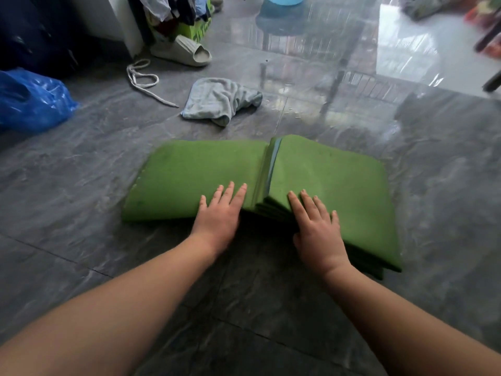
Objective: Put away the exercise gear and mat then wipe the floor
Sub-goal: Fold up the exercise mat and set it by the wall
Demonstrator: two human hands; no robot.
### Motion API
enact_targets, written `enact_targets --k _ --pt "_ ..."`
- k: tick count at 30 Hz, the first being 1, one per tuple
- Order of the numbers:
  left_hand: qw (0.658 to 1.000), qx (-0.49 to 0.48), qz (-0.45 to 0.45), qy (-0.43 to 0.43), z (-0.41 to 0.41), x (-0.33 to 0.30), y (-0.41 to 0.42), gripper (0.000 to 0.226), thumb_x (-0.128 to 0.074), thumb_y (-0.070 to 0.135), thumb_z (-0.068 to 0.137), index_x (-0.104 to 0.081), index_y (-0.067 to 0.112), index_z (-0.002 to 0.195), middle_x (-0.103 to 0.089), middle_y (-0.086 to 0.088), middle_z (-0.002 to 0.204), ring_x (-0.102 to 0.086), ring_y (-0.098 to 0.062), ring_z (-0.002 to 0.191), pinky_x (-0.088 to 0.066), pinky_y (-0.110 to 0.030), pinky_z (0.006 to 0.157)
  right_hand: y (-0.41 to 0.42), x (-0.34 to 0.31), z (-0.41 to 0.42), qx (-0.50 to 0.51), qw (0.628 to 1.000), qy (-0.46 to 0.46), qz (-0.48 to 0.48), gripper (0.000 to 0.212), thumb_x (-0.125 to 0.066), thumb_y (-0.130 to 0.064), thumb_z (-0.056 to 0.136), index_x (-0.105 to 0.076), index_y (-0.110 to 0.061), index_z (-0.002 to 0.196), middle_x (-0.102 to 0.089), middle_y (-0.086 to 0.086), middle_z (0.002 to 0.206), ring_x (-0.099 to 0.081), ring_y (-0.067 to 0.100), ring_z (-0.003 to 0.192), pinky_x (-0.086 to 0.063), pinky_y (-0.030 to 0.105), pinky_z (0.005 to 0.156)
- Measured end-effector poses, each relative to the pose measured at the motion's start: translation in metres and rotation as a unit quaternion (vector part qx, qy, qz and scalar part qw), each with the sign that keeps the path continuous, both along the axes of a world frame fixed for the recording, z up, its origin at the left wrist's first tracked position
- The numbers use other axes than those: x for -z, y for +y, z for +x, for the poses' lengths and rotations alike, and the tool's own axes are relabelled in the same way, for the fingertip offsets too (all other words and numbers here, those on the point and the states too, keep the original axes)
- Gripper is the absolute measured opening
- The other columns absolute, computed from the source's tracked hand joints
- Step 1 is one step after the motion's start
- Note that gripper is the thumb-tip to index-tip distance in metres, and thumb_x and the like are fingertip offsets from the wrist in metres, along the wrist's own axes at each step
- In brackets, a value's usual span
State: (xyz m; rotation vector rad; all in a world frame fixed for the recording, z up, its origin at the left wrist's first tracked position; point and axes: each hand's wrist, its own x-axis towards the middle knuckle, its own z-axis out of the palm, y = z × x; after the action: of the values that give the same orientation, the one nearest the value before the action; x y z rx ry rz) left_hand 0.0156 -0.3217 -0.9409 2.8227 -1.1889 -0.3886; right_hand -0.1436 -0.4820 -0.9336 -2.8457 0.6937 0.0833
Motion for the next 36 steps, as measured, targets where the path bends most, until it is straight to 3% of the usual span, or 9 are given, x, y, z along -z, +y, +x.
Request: enact_targets --k 4,6,16,19,23,28,32,34,36 --pt "0.981 -0.023 -0.149 0.119 -0.022 -0.026 -0.031 0.069 -0.037 0.005 0.095 -0.011 0.022 0.157 -0.013 -0.009 0.164 -0.012 -0.027 0.15 -0.017 -0.056 0.118 -0.017 -0.017 -0.017 0.038 0.998 -0.043 0.004 0.106 -0.064 -0.018 0.076 0.006 -0.037 0.153 -0.016 0.001 0.165 -0.023 0.029 0.149 -0.027 0.062 0.112" --pt "0.957 -0.032 -0.241 0.161 -0.031 -0.041 -0.043 0.066 -0.037 -0.003 0.093 -0.022 0.015 0.155 -0.024 -0.016 0.16 -0.02 -0.026 0.149 -0.014 -0.034 0.121 -0.021 -0.023 -0.024 0.045 0.995 -0.08 0.042 0.109 -0.062 -0.013 0.077 0.011 -0.04 0.153 -0.017 0.0 0.165 -0.024 0.03 0.149 -0.03 0.063 0.11" --pt "0.874 -0.073 -0.43 0.215 -0.098 -0.11 -0.086 0.055 -0.05 0.015 0.101 -0.03 0.014 0.152 -0.041 0.01 0.141 -0.032 0.015 0.123 -0.021 0.007 0.093 -0.045 -0.056 -0.055 0.03 0.92 -0.34 0.193 0.101 -0.054 0.007 0.076 -0.015 -0.048 0.151 -0.031 0.005 0.159 -0.027 0.02 0.147 -0.029 0.045 0.118" --pt "0.846 -0.083 -0.462 0.252 -0.121 -0.136 -0.105 0.058 -0.05 0.014 0.1 -0.027 0.018 0.153 -0.04 0.01 0.143 -0.037 0.01 0.127 -0.029 -0.001 0.1 -0.061 -0.097 -0.066 0.021 0.916 -0.324 0.235 0.082 -0.058 -0.002 0.077 -0.023 -0.035 0.144 -0.043 0.003 0.145 -0.044 0.018 0.132 -0.037 0.03 0.11" --pt "0.82 -0.079 -0.485 0.293 -0.153 -0.159 -0.131 0.069 -0.046 0.034 0.087 -0.024 0.025 0.152 -0.037 -0.005 0.153 -0.036 -0.011 0.14 -0.028 -0.037 0.118 -0.085 -0.153 -0.095 0.014 0.933 -0.235 0.271 0.07 -0.066 -0.027 0.084 -0.021 -0.025 0.138 -0.052 -0.006 0.116 -0.057 0.013 0.104 -0.04 0.004 0.08" --pt "0.79 -0.014 -0.474 0.389 -0.178 -0.172 -0.159 0.06 -0.047 0.034 0.075 -0.042 0.035 0.135 -0.046 -0.005 0.142 -0.048 -0.018 0.13 -0.038 -0.05 0.111 -0.109 -0.168 -0.132 0.135 0.937 -0.244 0.212 0.085 -0.07 -0.061 0.075 -0.015 -0.032 0.134 -0.057 -0.001 0.113 -0.061 0.023 0.1 -0.052 0.04 0.084" --pt "0.852 0.09 -0.385 0.343 -0.168 -0.169 -0.167 0.074 -0.055 0.021 0.074 -0.032 0.043 0.141 -0.045 -0.003 0.139 -0.05 -0.015 0.129 -0.044 -0.048 0.106 -0.129 -0.151 -0.153 0.17 0.912 -0.309 0.21 0.064 -0.072 -0.037 0.084 -0.025 -0.034 0.126 -0.055 -0.009 0.091 -0.064 0.028 0.088 -0.049 0.037 0.072" --pt "0.905 0.141 -0.32 0.243 -0.154 -0.17 -0.168 0.089 -0.062 0.012 0.082 -0.016 0.054 0.146 -0.042 0.002 0.136 -0.05 -0.009 0.125 -0.046 -0.042 0.105 -0.132 -0.139 -0.164 0.172 0.9 -0.336 0.217 0.061 -0.073 -0.03 0.083 -0.028 -0.037 0.123 -0.055 -0.01 0.086 -0.065 0.026 0.083 -0.053 0.041 0.071" --pt "0.95 0.188 -0.223 0.112 -0.142 -0.176 -0.174 0.106 -0.068 0.013 0.084 0.005 0.064 0.142 -0.031 0.005 0.138 -0.047 -0.014 0.122 -0.047 -0.04 0.103 -0.135 -0.127 -0.177 0.165 0.891 -0.362 0.221 0.062 -0.076 -0.023 0.081 -0.03 -0.041 0.119 -0.056 -0.01 0.084 -0.063 0.013 0.075 -0.051 0.026 0.065"
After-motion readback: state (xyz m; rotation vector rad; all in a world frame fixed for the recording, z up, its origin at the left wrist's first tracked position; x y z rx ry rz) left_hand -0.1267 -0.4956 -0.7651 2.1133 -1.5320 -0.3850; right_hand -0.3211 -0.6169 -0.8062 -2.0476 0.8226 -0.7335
